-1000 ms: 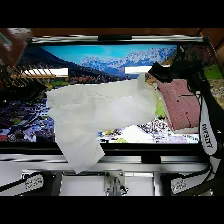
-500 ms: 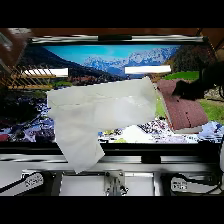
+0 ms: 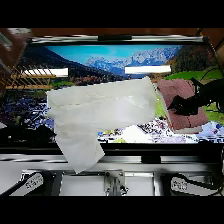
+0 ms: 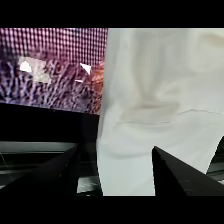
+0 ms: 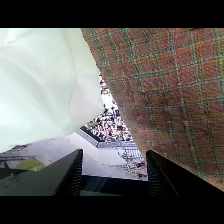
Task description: Fold the shirts.
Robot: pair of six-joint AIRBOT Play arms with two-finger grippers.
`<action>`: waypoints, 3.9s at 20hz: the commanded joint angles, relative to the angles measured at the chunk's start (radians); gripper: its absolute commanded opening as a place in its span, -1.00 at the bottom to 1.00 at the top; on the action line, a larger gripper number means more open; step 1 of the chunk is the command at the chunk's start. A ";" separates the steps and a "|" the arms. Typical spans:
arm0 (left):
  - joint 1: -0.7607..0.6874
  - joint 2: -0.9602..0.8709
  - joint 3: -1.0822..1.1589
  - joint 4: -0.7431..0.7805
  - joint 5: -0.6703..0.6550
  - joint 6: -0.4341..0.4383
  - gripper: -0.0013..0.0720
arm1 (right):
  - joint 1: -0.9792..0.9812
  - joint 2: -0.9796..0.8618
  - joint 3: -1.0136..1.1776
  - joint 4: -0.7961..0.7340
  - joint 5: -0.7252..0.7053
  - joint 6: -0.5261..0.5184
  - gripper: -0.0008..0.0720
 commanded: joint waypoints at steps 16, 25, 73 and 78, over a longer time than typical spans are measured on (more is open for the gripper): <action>-0.145 -0.035 -0.032 -0.022 -0.008 0.012 -0.87 | 0.243 0.000 -0.171 -0.020 0.269 -0.065 0.62; -0.145 -0.035 -0.032 -0.022 -0.019 0.008 -0.87 | 0.255 -0.105 -0.171 0.048 0.338 -0.093 -0.28; -0.145 -0.035 -0.032 -0.023 -0.023 0.012 -0.87 | 0.086 -0.098 -0.252 0.184 0.418 -0.026 0.23; -0.145 -0.035 -0.032 -0.023 -0.024 0.011 -0.87 | 0.148 -0.097 -0.251 0.186 0.443 -0.026 -0.44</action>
